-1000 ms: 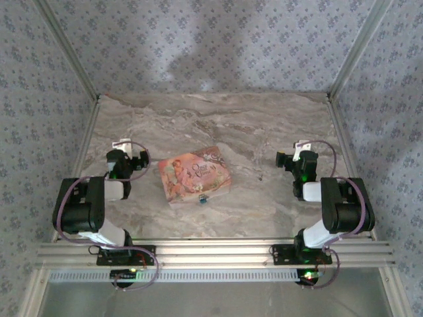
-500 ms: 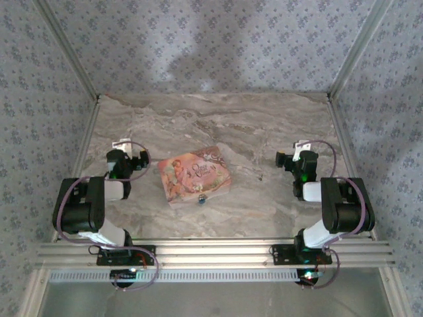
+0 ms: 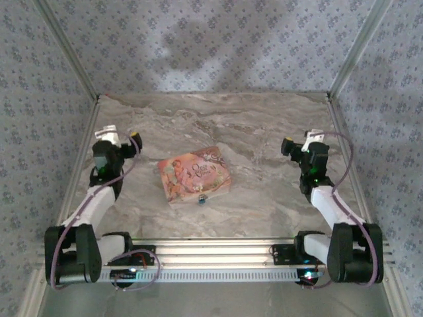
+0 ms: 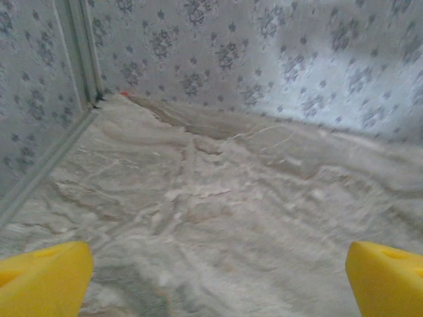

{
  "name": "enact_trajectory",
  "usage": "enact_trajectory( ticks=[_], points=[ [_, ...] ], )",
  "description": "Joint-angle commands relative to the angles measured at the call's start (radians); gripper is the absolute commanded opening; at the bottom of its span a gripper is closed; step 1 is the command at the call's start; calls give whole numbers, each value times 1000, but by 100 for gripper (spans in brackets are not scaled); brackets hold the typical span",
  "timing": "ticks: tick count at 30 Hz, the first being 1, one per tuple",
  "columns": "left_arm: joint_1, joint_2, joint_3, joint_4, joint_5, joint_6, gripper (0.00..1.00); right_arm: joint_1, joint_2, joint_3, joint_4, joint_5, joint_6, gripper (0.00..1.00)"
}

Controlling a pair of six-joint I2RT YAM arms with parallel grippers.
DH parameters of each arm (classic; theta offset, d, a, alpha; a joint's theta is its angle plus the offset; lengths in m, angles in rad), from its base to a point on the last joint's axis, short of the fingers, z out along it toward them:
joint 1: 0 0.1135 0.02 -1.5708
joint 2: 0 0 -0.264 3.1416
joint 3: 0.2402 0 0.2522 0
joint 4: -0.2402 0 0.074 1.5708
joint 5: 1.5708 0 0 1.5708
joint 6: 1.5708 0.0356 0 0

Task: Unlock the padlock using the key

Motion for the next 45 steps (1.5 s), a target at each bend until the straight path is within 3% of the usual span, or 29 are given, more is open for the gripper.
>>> enact_trajectory(
  ticks=[1,7,13,22,33,41,45],
  points=[
    [-9,-3,92,-259,131,-217,98,44,-37,97,-318,-23,125,98],
    [-83,-10,122,-312,245,-357,98,213,-21,209,-600,1,140,91],
    [-200,27,155,-295,283,-417,96,323,82,232,-736,20,128,84],
    [-310,111,226,-301,262,-391,95,352,331,344,-850,-37,48,65],
    [-321,115,224,-310,246,-391,96,392,474,424,-889,-30,10,52],
    [-321,115,224,-325,237,-388,97,414,513,454,-915,-22,15,38],
    [-321,113,227,-332,234,-385,97,418,533,467,-926,-19,20,37]
  ],
)
